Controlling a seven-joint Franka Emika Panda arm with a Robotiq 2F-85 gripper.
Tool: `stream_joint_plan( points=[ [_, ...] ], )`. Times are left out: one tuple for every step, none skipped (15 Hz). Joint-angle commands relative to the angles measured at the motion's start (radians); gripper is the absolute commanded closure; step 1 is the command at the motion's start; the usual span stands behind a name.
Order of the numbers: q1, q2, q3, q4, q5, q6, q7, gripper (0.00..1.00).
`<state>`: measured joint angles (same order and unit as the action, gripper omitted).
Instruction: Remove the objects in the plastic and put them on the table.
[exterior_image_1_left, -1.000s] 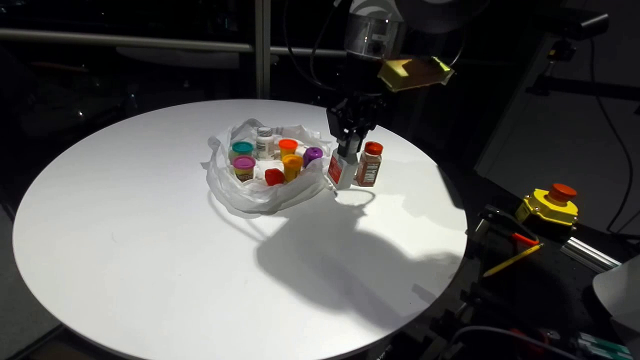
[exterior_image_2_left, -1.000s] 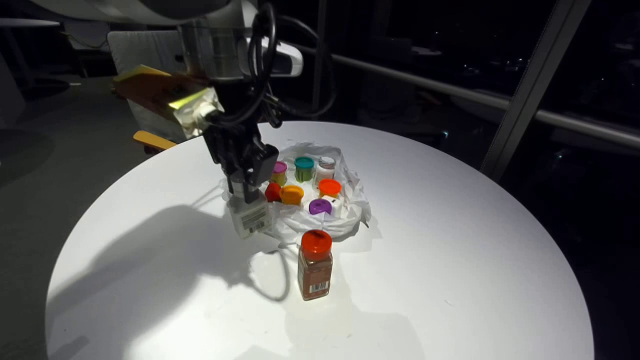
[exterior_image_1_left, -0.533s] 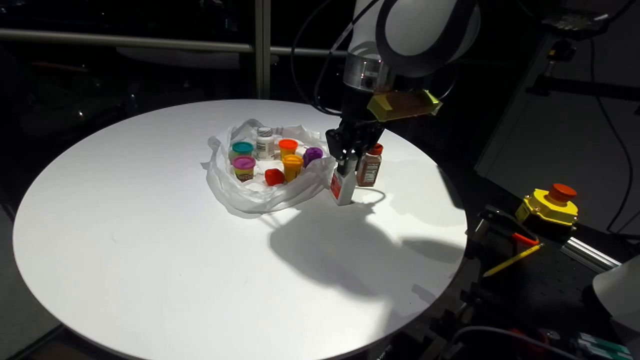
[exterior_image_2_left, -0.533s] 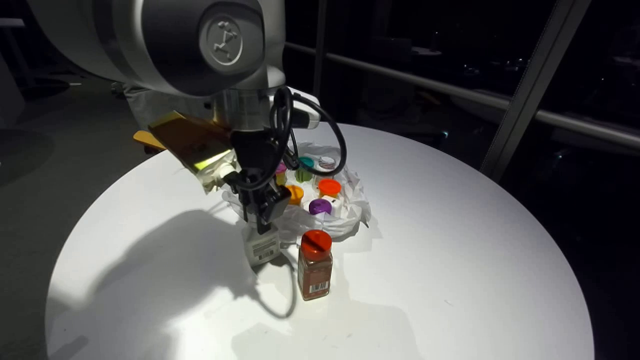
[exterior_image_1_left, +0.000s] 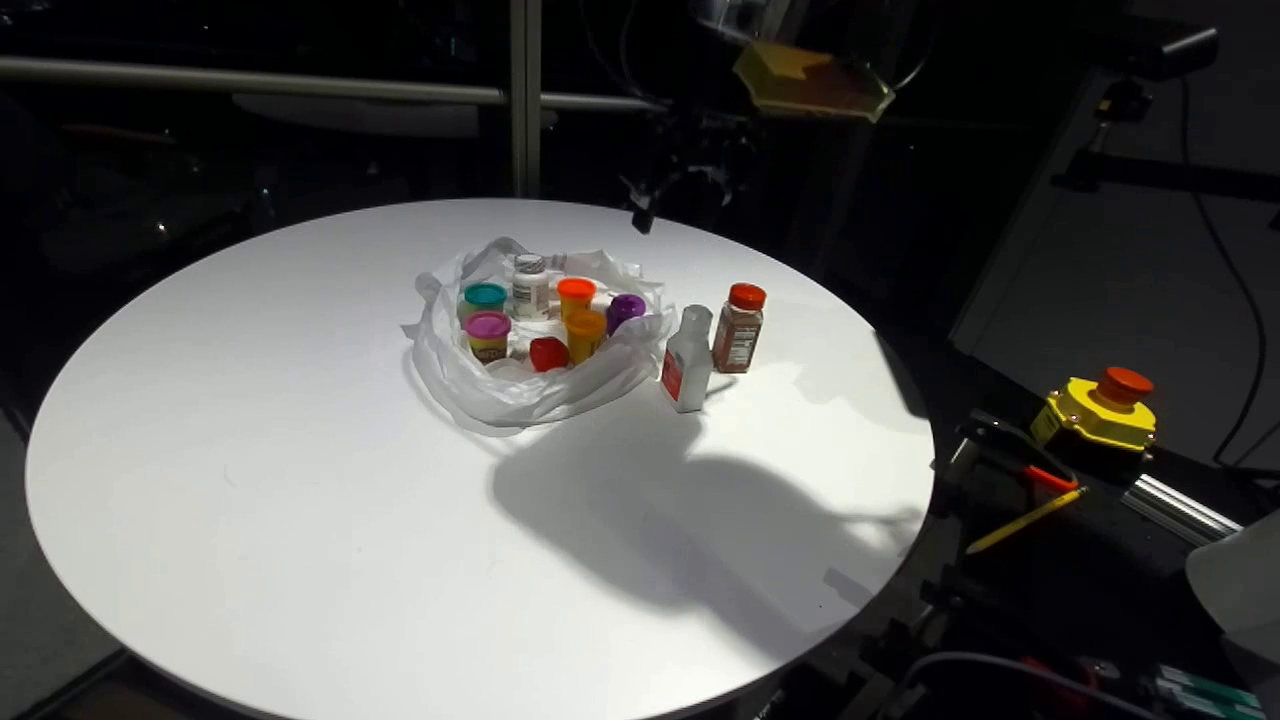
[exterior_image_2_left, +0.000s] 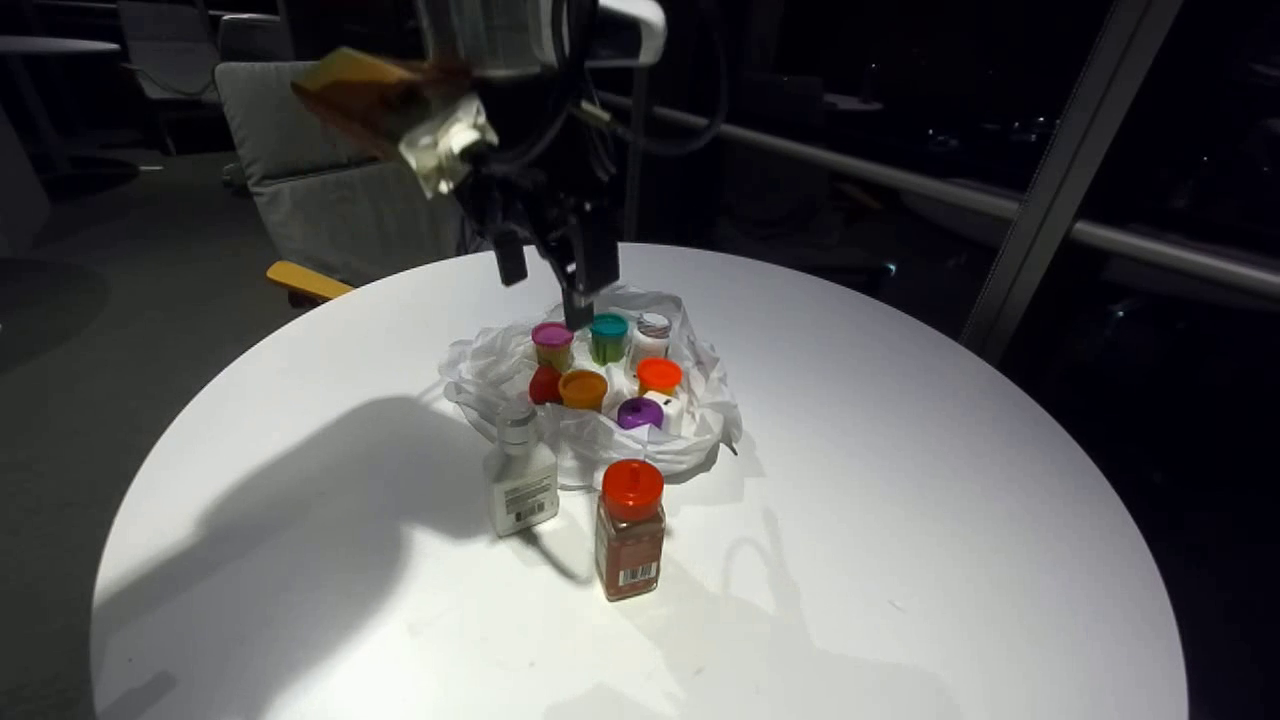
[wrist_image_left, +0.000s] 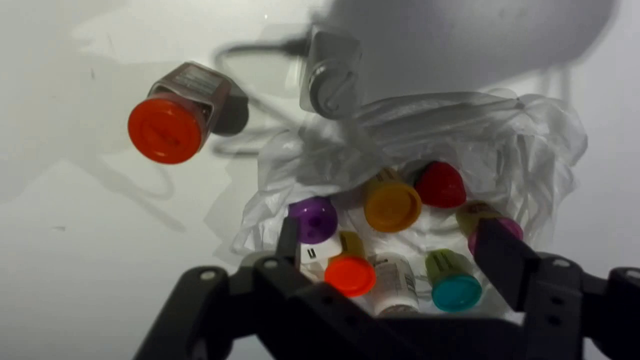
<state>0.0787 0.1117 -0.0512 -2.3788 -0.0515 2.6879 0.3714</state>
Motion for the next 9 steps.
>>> stream_joint_plan(
  points=[
    [-0.018, 0.004, 0.021, 0.136, 0.038, -0.109, -0.021, 0.00],
    [-0.024, 0.047, 0.020, 0.199, 0.050, -0.144, -0.021, 0.00],
    [-0.020, 0.092, 0.027, 0.247, 0.064, -0.153, -0.012, 0.00],
    [-0.021, 0.136, 0.025, 0.305, 0.069, -0.175, -0.006, 0.00],
    [-0.021, 0.176, 0.023, 0.352, 0.078, -0.187, -0.005, 0.00],
    [-0.021, 0.226, 0.022, 0.406, 0.088, -0.199, -0.008, 0.00],
    [-0.020, 0.269, 0.021, 0.452, 0.093, -0.209, -0.008, 0.00],
    [-0.021, 0.308, 0.023, 0.495, 0.109, -0.224, -0.014, 0.00],
    [-0.023, 0.357, 0.022, 0.546, 0.119, -0.237, -0.016, 0.00]
  ],
)
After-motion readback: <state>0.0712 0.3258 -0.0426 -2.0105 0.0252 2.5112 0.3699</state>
